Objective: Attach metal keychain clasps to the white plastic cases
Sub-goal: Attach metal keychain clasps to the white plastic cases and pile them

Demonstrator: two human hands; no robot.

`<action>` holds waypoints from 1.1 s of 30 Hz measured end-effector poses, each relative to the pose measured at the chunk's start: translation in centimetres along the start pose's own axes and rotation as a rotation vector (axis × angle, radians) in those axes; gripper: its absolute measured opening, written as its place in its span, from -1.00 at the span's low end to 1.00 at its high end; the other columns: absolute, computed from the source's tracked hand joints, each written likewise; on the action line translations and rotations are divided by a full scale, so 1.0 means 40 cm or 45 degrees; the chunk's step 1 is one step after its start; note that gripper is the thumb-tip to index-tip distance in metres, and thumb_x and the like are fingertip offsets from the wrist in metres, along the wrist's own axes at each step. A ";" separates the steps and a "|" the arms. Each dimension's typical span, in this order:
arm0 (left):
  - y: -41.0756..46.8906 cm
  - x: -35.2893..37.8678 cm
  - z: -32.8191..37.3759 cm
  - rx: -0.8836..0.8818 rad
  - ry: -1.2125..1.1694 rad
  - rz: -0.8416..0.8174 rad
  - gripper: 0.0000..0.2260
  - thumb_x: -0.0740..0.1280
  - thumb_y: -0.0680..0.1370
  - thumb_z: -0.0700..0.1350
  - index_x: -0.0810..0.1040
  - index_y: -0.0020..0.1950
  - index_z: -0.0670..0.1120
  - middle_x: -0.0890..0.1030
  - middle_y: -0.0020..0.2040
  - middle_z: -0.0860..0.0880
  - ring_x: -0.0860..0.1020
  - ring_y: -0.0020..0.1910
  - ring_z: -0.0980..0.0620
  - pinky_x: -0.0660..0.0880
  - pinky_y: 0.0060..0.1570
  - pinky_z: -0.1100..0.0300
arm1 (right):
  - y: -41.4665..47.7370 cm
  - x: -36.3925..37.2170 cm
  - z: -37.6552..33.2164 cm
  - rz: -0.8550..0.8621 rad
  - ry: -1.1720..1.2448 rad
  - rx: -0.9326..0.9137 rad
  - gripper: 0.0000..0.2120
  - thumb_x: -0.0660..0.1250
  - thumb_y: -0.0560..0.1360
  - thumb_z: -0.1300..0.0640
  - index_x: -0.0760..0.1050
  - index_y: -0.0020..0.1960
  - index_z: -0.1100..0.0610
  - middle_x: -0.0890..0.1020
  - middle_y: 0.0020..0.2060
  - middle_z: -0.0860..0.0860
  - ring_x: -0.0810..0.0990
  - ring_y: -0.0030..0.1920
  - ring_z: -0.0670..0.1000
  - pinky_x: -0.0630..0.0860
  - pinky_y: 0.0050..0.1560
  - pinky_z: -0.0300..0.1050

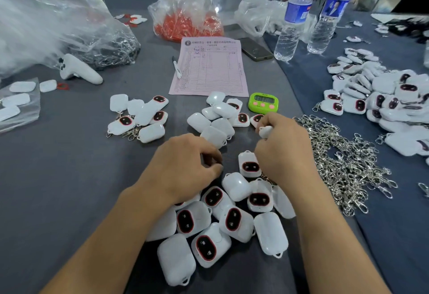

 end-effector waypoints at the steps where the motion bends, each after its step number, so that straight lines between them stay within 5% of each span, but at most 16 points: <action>1: 0.001 0.001 0.002 0.003 0.003 -0.013 -0.86 0.47 0.43 0.09 0.69 -0.02 0.22 0.57 -0.19 0.29 0.52 -0.13 0.23 0.50 -0.08 0.18 | 0.002 -0.003 0.006 -0.041 -0.077 0.038 -0.77 0.28 0.40 0.28 0.50 -0.06 -0.03 0.57 -0.14 0.03 0.46 -0.10 0.14 0.36 -0.13 -0.07; 6: -0.002 0.008 0.011 0.006 -0.019 -0.015 -0.87 0.45 0.47 0.00 0.71 -0.02 0.20 0.66 -0.06 0.23 0.56 -0.08 0.20 0.54 0.02 0.14 | 0.003 -0.017 0.021 -0.225 -0.209 0.125 -0.89 0.37 0.45 0.13 0.64 -0.09 -0.04 0.68 -0.05 0.09 0.61 -0.02 0.15 0.59 0.02 -0.02; 14: -0.003 0.019 0.006 0.000 -0.121 0.094 -0.85 0.46 0.49 -0.04 0.73 0.00 0.19 0.70 -0.02 0.22 0.59 -0.04 0.21 0.54 0.06 0.21 | 0.002 -0.010 0.011 -0.182 -0.240 0.051 -0.88 0.38 0.49 0.07 0.61 -0.20 -0.10 0.70 -0.11 0.04 0.62 -0.09 0.10 0.58 -0.08 -0.04; 17: -0.006 0.015 0.008 0.024 -0.225 0.242 -0.85 0.50 0.47 -0.04 0.70 -0.01 0.20 0.66 -0.13 0.28 0.58 -0.05 0.26 0.45 -0.06 0.43 | 0.009 -0.016 0.009 0.001 0.141 0.060 -0.91 0.44 0.45 0.07 0.68 -0.22 -0.05 0.70 -0.25 -0.05 0.64 -0.18 0.02 0.58 -0.15 -0.10; 21: 0.000 0.012 0.017 -0.063 -0.528 0.371 -0.89 0.54 0.47 -0.02 0.74 -0.03 0.15 0.67 -0.14 0.36 0.63 -0.11 0.32 0.44 -0.11 0.52 | -0.005 0.000 -0.027 -0.071 0.562 0.021 -0.91 0.53 0.37 0.12 0.70 -0.28 -0.06 0.68 -0.38 -0.15 0.61 -0.32 -0.13 0.53 -0.27 -0.20; 25: 0.006 0.011 0.019 -0.094 -0.740 0.323 -0.91 0.54 0.47 -0.08 0.75 -0.07 0.09 0.72 -0.18 0.22 0.68 -0.16 0.23 0.57 -0.15 0.38 | -0.019 0.019 -0.047 -0.178 0.683 -0.039 -0.88 0.52 0.35 0.14 0.70 -0.28 -0.08 0.67 -0.42 -0.11 0.62 -0.37 -0.14 0.53 -0.36 -0.23; 29: 0.006 0.002 0.012 -0.098 -0.841 0.301 -0.85 0.53 0.45 -0.21 0.74 -0.18 0.07 0.72 -0.25 0.13 0.69 -0.24 0.16 0.57 -0.20 0.34 | -0.023 0.020 -0.052 -0.241 0.798 -0.047 -0.90 0.53 0.34 0.12 0.71 -0.25 -0.09 0.70 -0.38 -0.10 0.65 -0.30 -0.13 0.61 -0.21 -0.14; 33: 0.007 0.005 0.014 -0.133 -0.970 0.299 -0.84 0.50 0.46 -0.25 0.74 -0.19 0.02 0.73 -0.26 0.04 0.71 -0.23 0.08 0.61 -0.18 0.26 | -0.026 0.018 -0.053 -0.291 0.895 -0.059 -0.85 0.53 0.40 0.24 0.72 -0.24 -0.01 0.68 -0.42 -0.08 0.59 -0.39 -0.17 0.54 -0.33 -0.26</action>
Point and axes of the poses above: each hand's wrist, its own y-axis towards the middle knuckle, its own x-axis out of the palm, z = x × y, the point moved 2 cm from there along y, towards the middle knuckle
